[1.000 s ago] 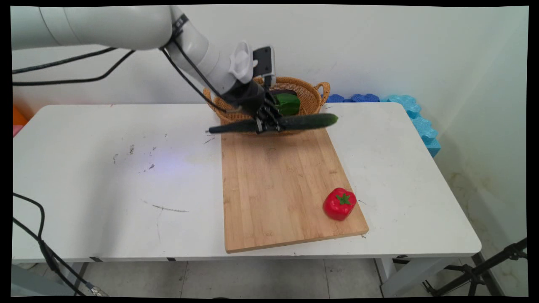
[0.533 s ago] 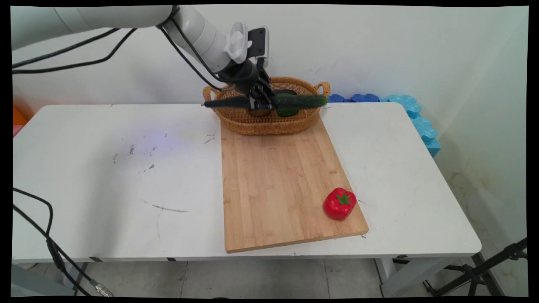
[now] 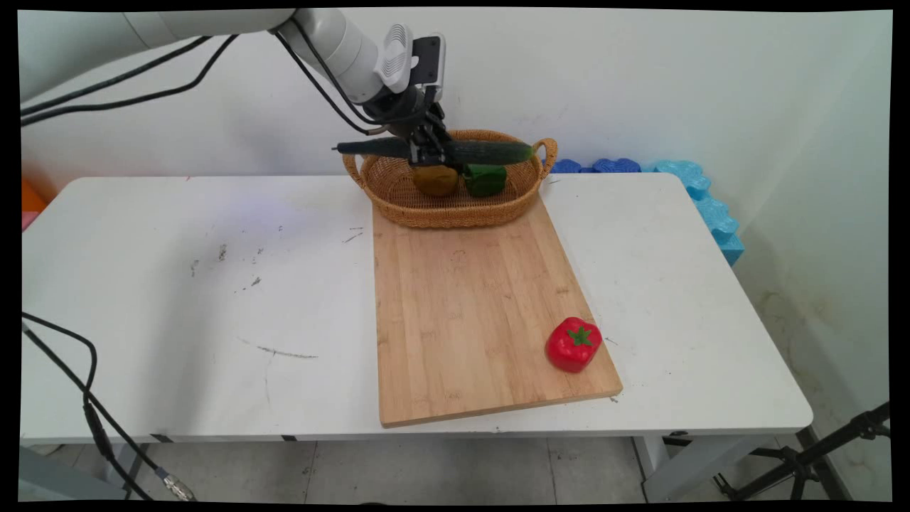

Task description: Place the picked object in the vegetable basket

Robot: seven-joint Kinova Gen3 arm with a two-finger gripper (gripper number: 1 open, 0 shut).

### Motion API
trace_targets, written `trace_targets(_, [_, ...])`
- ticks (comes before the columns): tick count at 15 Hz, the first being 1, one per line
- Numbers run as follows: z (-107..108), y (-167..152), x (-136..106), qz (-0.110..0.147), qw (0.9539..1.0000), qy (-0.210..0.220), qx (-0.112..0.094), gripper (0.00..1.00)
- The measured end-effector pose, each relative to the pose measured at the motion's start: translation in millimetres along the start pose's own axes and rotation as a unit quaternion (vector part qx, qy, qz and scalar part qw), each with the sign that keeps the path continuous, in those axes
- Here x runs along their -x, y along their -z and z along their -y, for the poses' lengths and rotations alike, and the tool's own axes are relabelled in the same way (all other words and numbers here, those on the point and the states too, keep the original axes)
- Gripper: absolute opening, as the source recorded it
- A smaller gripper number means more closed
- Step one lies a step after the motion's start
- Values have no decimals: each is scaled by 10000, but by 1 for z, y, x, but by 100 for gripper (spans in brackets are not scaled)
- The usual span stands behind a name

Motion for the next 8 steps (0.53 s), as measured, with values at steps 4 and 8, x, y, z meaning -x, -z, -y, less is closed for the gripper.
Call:
trace_targets(4, [9, -14, 11, 120, 9999, -89, -33, 0])
trace_targets(8, [9, -34, 20, 220, 9997, -68, -3, 0])
